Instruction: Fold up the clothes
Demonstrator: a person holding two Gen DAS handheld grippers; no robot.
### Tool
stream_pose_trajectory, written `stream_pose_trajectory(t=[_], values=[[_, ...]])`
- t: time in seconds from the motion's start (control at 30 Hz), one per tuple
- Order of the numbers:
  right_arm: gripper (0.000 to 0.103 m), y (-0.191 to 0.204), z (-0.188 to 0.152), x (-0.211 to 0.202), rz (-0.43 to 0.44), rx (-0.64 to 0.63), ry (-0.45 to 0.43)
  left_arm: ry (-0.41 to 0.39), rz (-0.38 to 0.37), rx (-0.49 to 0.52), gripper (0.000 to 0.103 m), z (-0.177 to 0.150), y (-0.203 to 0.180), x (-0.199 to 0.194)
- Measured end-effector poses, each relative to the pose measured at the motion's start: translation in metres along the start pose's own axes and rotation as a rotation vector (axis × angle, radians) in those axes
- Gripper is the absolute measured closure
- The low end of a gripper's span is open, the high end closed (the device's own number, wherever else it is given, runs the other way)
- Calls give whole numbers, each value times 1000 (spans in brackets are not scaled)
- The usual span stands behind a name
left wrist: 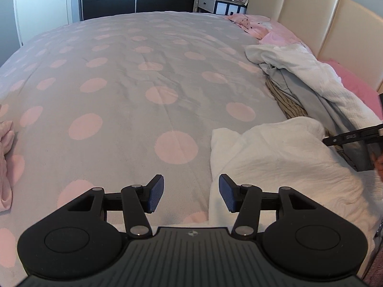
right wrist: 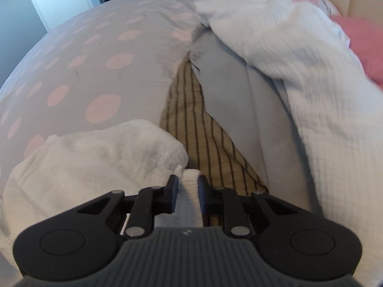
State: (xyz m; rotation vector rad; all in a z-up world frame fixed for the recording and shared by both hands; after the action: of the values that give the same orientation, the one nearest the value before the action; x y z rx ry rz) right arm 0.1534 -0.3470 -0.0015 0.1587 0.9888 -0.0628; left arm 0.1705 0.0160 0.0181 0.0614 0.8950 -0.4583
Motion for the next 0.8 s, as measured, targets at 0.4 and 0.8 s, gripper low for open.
stream_pose_trajectory(t=[0.4,0.8], values=[[99,19,-83,-109,292,-105,53,-26,-1,80,54,-8,-21,-15],[99,41,-150,-143,330,-252,110,-61,-29,69,54,-16,-32,-39]])
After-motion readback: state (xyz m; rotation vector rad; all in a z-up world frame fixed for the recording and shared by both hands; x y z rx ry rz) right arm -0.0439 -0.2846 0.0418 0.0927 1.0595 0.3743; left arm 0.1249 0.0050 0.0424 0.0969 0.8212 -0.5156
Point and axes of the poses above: each gripper's, at about its wrist camera, not at the fingertips, and x roughly the way its jaws point, y to its left, z to its top, the point moved 1 cm from there along x, roughly the way its jaws point, and after that the axes turned 3 degrees about -z, right-handed, at the moved point
